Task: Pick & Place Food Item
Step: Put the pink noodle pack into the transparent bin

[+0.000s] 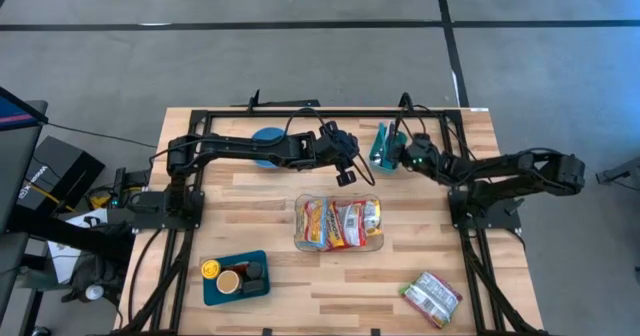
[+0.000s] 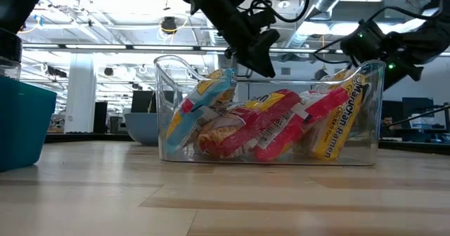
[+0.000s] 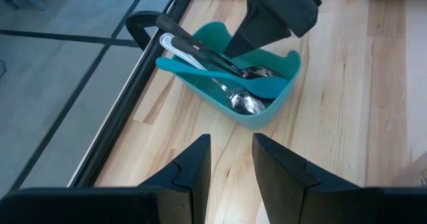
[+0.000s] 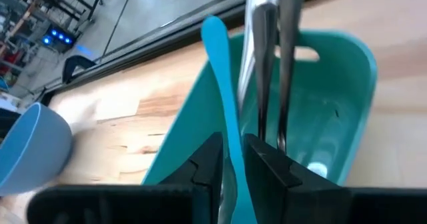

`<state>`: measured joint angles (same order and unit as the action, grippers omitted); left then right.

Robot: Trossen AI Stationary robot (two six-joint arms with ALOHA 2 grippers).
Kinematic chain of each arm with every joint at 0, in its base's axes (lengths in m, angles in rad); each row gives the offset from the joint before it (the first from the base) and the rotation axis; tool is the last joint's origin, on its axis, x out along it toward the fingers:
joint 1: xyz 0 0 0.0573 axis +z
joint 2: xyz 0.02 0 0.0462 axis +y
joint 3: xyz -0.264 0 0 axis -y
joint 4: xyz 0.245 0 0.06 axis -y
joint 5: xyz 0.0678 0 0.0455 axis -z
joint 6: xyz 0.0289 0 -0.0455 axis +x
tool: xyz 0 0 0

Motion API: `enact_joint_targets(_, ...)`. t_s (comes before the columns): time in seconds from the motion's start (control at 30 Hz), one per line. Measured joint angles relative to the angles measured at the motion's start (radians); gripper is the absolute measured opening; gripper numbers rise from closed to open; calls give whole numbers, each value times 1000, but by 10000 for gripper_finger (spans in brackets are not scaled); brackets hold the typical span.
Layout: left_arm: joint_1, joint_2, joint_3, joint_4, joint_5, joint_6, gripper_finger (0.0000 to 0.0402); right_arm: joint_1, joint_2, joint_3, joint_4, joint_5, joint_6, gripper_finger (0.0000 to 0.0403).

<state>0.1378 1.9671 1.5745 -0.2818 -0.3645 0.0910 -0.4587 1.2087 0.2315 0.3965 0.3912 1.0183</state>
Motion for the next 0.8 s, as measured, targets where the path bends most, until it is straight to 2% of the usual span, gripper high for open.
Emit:
enact_joint_targets(0.2,0,0,0,-31,0,0,104,-8,0,16,1,0,-101,56)
enact_joint_targets(0.8,-63,-5,0,-133,0,26,104,-8,-31,16,-2,-11,-185,56)
